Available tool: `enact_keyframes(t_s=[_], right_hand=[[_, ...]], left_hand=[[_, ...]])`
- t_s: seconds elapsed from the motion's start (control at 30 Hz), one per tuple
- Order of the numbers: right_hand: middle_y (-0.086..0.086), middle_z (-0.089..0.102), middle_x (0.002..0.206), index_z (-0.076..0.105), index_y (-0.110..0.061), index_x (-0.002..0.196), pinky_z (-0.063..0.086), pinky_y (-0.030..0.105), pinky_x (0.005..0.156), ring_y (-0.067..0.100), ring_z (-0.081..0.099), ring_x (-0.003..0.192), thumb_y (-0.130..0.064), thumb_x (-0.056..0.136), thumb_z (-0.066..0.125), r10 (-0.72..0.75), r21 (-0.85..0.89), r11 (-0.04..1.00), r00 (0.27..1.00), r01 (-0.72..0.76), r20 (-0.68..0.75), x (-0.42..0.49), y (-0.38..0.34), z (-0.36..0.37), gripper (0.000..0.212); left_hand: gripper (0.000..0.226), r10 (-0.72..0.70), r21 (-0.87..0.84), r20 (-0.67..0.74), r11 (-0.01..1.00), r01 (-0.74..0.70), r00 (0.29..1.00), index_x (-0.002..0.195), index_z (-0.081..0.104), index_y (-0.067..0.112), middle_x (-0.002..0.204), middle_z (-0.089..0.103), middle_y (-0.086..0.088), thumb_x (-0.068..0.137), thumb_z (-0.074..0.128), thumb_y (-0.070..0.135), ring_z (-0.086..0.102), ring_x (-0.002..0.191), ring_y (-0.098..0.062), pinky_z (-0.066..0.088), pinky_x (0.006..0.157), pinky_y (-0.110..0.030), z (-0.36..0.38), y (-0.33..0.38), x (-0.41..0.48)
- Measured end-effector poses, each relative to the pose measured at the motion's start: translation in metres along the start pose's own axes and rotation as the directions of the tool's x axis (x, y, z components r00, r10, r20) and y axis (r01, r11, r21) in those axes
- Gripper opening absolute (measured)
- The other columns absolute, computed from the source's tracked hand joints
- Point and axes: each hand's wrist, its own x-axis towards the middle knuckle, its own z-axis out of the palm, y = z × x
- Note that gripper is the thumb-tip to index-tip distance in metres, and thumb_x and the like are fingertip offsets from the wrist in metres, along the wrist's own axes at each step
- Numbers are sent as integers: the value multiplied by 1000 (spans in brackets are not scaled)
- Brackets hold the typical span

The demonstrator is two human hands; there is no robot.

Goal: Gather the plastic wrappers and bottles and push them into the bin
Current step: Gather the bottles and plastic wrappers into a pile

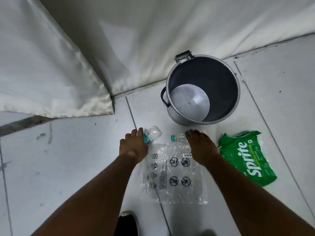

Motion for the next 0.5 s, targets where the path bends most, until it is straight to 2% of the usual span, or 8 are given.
enact_keyframes(t_s=[0.17,0.27,0.33,0.4,0.5], right_hand=[[18,30,156,23,-6,150,20,45,118,34,25,144,-5,87,56,7,-60,998,998,-10,-55,30,2,34,71],[19,37,151,26,-4,148,22,46,118,35,31,141,-4,85,60,10,-85,996,994,-19,-107,42,1,42,71],[21,48,142,36,-3,143,29,48,114,36,42,133,-2,78,66,14,-75,997,992,-24,-129,47,0,44,72],[21,61,125,50,-1,132,42,50,104,39,55,117,3,70,69,-2,-46,999,978,-7,-206,45,-2,48,65],[17,66,109,57,-2,123,51,47,89,37,62,98,5,62,66,4,44,999,954,10,-299,22,-7,46,62]], left_hand=[[61,10,1,16,1000,-11,1000,141,30,19,135,48,-8,88,51,42,46,118,-33,41,91,-46,24,-6,33],[57,23,11,43,1000,-23,999,136,36,20,126,55,-8,87,53,45,50,113,-32,40,88,-44,35,-6,47],[55,55,37,25,998,-56,998,134,38,20,123,57,-9,87,53,44,53,109,-32,40,87,-43,37,-5,50],[54,124,45,-59,992,-122,990,134,39,19,121,57,-8,87,54,41,54,105,-32,41,86,-43,35,-6,47],[55,247,72,-169,968,-239,954,131,43,18,114,60,-8,85,59,42,57,97,-30,45,82,-44,24,-17,22]])
